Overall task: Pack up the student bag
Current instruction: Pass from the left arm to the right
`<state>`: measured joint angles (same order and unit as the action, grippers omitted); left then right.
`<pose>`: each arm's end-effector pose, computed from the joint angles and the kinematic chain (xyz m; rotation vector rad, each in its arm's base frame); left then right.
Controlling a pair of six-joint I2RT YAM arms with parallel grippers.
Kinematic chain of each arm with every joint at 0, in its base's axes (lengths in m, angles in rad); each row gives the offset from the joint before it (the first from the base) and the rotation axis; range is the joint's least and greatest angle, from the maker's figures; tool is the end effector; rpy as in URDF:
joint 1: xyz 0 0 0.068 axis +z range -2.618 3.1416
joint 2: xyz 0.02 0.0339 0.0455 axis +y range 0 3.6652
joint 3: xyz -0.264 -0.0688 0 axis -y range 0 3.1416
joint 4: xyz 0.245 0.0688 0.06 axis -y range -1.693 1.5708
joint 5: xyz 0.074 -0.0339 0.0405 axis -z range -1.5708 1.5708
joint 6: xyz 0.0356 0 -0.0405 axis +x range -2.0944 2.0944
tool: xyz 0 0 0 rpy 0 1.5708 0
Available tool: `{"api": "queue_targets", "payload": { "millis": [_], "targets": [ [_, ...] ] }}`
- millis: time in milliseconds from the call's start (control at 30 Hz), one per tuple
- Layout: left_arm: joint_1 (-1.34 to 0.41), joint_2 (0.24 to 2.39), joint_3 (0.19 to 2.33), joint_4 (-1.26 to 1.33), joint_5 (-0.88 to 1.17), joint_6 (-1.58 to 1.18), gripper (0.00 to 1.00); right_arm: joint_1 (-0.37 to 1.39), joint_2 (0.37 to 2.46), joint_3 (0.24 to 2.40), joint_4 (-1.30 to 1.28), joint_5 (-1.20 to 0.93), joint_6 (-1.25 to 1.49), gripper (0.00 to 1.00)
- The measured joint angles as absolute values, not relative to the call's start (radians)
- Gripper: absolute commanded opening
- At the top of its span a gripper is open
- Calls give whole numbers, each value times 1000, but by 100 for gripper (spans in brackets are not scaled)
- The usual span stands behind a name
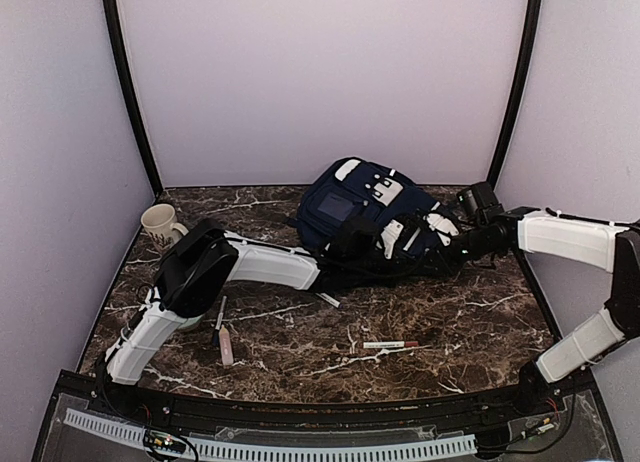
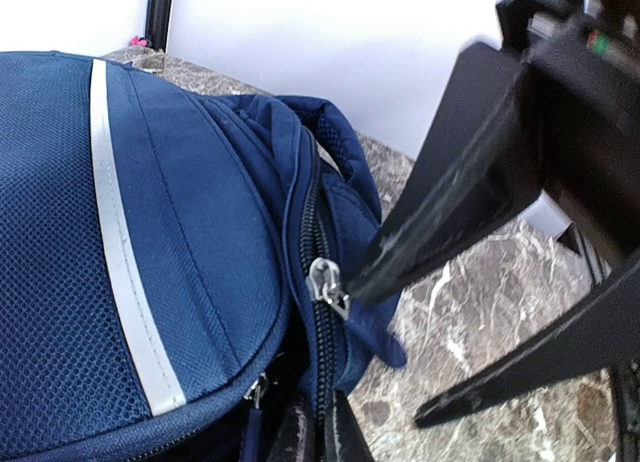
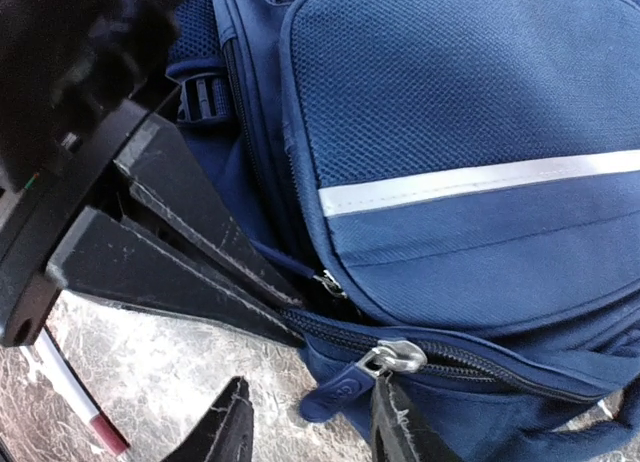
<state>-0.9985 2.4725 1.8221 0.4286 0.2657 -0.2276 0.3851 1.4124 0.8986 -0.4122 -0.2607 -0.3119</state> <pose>0.2976 -0.4793 0.1528 0.9105 1.6992 -1.0914 0.2619 0.1161 0.2194 -0.9508 2.2982 0.3559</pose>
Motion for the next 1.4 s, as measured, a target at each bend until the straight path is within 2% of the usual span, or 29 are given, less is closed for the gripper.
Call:
{"api": "queue_targets", "payload": {
  "millis": [67,200,533,633,900,1000,1133,1400],
  "targets": [
    [-997,2473,1818,448,271,-254,0,391,1420,899,-402,-249,-310,38],
    [-995,2473,1805,479,279,-305,0,400,1421,885,-369,-216,-305,26],
    [-991,2473,1786,511,294,-363,0,393,1419,871,-322,-121,-297,4],
    [-991,2472,1774,529,293,-362,0,369,1407,871,-339,-167,-306,0],
    [-987,2439,1704,545,294,-353,0,301,1364,876,-414,-217,-338,0],
    [-979,2422,1686,545,296,-350,0,299,1350,876,-432,-234,-345,5],
    [-977,2418,1678,551,305,-350,0,300,1333,876,-451,-325,-347,25],
    [-973,2418,1669,604,317,-374,0,366,1388,908,-438,-395,-297,44]
  ]
}}
